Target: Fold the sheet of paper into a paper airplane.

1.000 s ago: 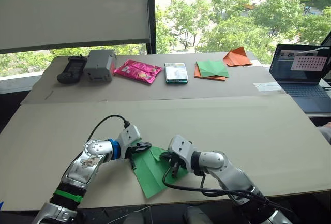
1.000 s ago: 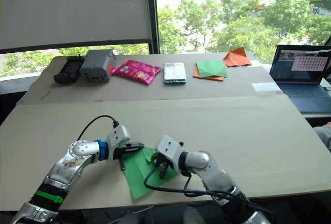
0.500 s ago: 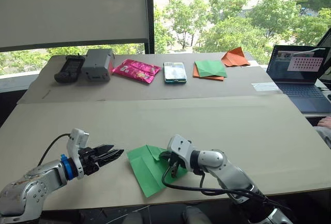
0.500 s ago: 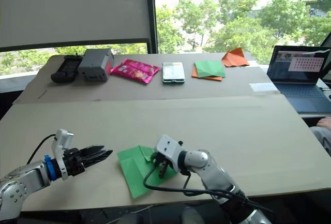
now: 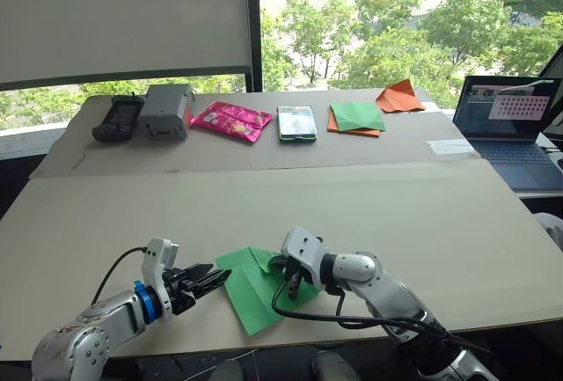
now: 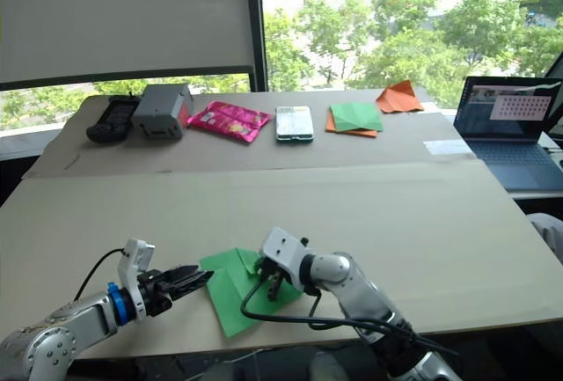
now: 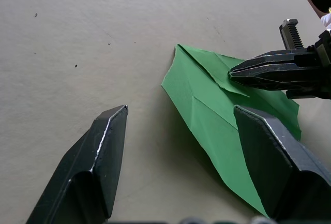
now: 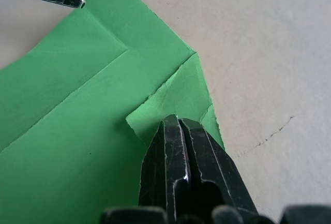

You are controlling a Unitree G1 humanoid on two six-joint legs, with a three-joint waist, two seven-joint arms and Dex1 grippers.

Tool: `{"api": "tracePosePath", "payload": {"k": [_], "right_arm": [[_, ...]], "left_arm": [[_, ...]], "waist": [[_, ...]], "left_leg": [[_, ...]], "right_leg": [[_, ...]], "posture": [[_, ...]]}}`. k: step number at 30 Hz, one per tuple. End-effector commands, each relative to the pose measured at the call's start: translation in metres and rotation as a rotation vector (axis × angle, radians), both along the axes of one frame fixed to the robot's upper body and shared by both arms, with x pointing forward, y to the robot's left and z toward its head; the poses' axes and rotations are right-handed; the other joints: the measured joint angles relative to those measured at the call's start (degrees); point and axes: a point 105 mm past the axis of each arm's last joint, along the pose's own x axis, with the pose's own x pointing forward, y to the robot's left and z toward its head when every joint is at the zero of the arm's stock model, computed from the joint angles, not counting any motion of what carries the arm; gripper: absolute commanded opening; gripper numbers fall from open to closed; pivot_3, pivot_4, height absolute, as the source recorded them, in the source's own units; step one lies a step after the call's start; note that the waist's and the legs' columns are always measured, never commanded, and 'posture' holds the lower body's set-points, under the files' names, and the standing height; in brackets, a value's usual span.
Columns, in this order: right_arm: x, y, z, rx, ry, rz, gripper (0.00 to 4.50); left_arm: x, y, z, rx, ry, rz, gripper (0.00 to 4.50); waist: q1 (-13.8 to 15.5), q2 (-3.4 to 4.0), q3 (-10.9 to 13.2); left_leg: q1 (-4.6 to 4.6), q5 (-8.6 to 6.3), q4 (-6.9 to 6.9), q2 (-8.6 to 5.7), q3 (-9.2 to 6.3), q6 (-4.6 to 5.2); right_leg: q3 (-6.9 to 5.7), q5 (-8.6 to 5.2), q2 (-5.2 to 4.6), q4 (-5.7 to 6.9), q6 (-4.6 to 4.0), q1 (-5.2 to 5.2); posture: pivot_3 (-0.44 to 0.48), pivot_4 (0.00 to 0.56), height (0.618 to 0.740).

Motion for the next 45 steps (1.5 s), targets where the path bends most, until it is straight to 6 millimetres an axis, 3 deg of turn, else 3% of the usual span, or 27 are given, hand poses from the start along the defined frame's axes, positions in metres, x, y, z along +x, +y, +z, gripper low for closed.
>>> {"api": "tracePosePath", "payload": {"k": [1, 7, 13, 18, 25, 34, 39, 45], "right_arm": [[-0.001, -0.009, -0.019, -0.064, 0.05, -0.034, 0.0], [-0.001, -0.008, -0.019, -0.064, 0.049, -0.036, 0.0], [-0.003, -0.01, -0.015, -0.067, 0.031, -0.023, 0.0], [-0.002, -0.006, -0.007, -0.062, -0.001, -0.008, 0.0], [0.004, -0.003, -0.008, -0.055, 0.009, -0.046, 0.0], [0.004, -0.002, -0.011, -0.045, 0.034, -0.071, 0.0], [0.004, 0.0, -0.009, -0.039, 0.03, -0.07, 0.0], [0.005, 0.013, 0.017, 0.081, -0.01, -0.025, 0.0]], "left_arm": [[0.001, -0.012, 0.006, -0.017, -0.031, -0.044, 1.95], [0.005, -0.015, 0.002, 0.005, -0.03, -0.065, 0.04], [0.019, -0.011, 0.009, 0.121, -0.112, -0.094, 0.04], [0.029, -0.017, 0.015, 0.348, -0.276, -0.26, 0.04], [0.019, -0.026, -0.003, 0.608, -0.448, -0.538, 0.04], [0.016, -0.045, 0.007, 0.596, -0.576, -0.621, 0.04], [0.017, -0.041, 0.003, 0.619, -0.556, -0.638, 0.04], [0.02, -0.038, 0.0, 0.648, -0.544, -0.636, 0.04]], "waist": [[0.0, -0.01, 0.0], [0.0, -0.05, 0.0], [0.0, -0.07, 0.0], [0.0, 0.0, 0.1], [0.0, 0.14, 0.1], [0.1, 0.17, 0.2], [0.1, 0.17, 0.2], [0.1, 0.09, 0.2]], "left_leg": [[0.0, 0.0, 0.0, 0.0, 0.0, 0.0], [-0.01, 0.0, -0.01, 0.0, 0.0, 0.0], [-0.02, 0.0, -0.01, 0.0, 0.0, -0.01], [-0.06, 0.0, -0.02, -0.01, 0.0, -0.02], [-0.08, 0.01, -0.23, 0.0, 0.05, -0.01], [-0.06, 0.02, -0.39, 0.0, 0.08, 0.02], [-0.06, 0.05, -0.39, 0.0, 0.09, 0.06], [-0.06, 0.27, -0.39, 0.0, 0.08, 0.42]], "right_leg": [[0.0, 0.0, 0.0, -0.01, 0.0, 0.0], [0.0, 0.0, 0.0, -0.02, 0.0, -0.02], [0.0, 0.0, 0.0, -0.03, 0.0, -0.03], [0.01, 0.0, -0.01, -0.09, 0.0, -0.05], [0.05, 0.01, -0.03, -0.32, -0.01, -0.06], [0.04, 0.01, -0.05, -0.34, -0.01, -0.05], [0.04, 0.01, -0.05, -0.34, 0.0, -0.03], [0.04, 0.01, -0.04, -0.32, 0.0, -0.03]], "posture": [[0.0, 0.15, 0.74], [0.0, 0.15, 0.74], [0.0, 0.15, 0.74], [0.0, 0.15, 0.74], [0.0, 0.15, 0.74], [0.0, 0.15, 0.74], [0.0, 0.15, 0.74], [0.0, 0.15, 0.74]]}}
